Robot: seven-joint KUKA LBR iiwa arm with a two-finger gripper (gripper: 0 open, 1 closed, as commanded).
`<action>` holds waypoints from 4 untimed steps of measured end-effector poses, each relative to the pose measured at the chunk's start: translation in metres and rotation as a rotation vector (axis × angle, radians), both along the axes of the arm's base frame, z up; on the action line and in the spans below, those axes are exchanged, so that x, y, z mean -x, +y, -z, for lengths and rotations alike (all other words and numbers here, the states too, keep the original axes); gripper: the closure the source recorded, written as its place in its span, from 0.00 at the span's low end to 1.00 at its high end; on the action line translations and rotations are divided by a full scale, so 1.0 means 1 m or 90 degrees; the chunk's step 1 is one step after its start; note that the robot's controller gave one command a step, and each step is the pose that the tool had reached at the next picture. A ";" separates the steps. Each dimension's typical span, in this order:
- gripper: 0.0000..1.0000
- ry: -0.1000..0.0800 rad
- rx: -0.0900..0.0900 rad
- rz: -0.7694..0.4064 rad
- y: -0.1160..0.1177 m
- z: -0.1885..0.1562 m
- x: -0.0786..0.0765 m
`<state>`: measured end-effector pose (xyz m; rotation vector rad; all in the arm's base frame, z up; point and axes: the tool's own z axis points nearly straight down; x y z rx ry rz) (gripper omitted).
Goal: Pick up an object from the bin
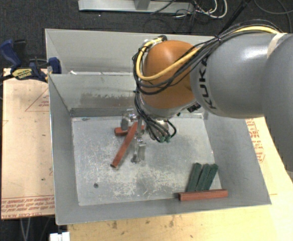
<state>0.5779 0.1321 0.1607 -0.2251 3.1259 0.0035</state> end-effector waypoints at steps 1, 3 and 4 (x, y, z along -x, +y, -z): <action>0.00 0.000 0.001 -0.080 0.007 0.023 -0.008; 1.00 0.003 0.001 -0.126 0.003 0.097 -0.017; 1.00 0.003 0.001 -0.128 0.003 0.096 -0.017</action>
Offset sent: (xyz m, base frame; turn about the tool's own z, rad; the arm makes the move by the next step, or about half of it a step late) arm 0.0146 0.0006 -0.0907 -0.1656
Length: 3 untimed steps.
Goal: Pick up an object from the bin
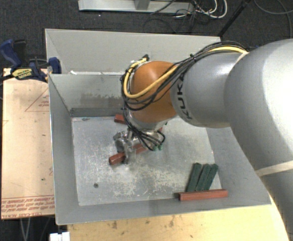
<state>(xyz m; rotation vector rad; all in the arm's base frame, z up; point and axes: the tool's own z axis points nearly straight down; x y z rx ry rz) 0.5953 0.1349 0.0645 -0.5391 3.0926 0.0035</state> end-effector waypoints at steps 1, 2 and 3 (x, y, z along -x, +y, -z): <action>1.00 0.001 0.001 -0.001 0.000 -0.004 0.001; 1.00 0.004 0.001 0.000 -0.001 -0.019 0.003; 1.00 0.001 0.001 0.000 0.000 -0.038 0.002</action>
Offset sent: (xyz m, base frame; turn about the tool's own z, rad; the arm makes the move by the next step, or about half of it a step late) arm 0.0000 -0.0001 0.0685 0.0000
